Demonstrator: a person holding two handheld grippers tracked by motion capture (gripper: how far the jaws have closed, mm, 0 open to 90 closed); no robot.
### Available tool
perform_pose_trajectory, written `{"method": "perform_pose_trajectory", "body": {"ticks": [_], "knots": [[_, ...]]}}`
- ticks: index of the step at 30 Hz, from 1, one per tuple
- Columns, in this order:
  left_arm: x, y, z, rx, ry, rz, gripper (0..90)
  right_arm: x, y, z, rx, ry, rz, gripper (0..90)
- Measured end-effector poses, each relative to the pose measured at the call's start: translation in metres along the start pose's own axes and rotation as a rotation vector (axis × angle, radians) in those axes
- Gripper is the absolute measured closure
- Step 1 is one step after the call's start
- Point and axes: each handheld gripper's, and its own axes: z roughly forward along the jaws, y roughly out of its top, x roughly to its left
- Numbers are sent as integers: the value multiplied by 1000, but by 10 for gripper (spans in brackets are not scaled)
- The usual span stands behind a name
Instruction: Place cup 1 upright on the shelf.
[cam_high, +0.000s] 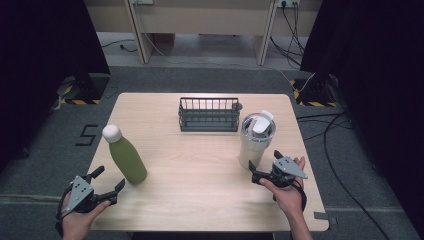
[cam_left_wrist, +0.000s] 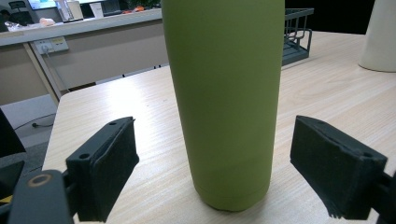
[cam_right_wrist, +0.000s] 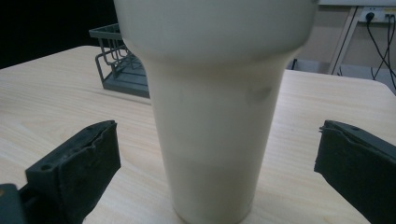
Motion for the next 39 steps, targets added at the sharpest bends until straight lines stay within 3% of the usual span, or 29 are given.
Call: {"method": "perform_pose_trajectory", "body": {"ticks": [21, 39], "knots": [[0, 0, 0, -2, 1, -6, 140, 2, 12, 41, -12, 4, -16, 2], [-1, 0, 0, -5, -5, -6, 140, 0, 12, 56, -28, 2, -6, 87]]}}
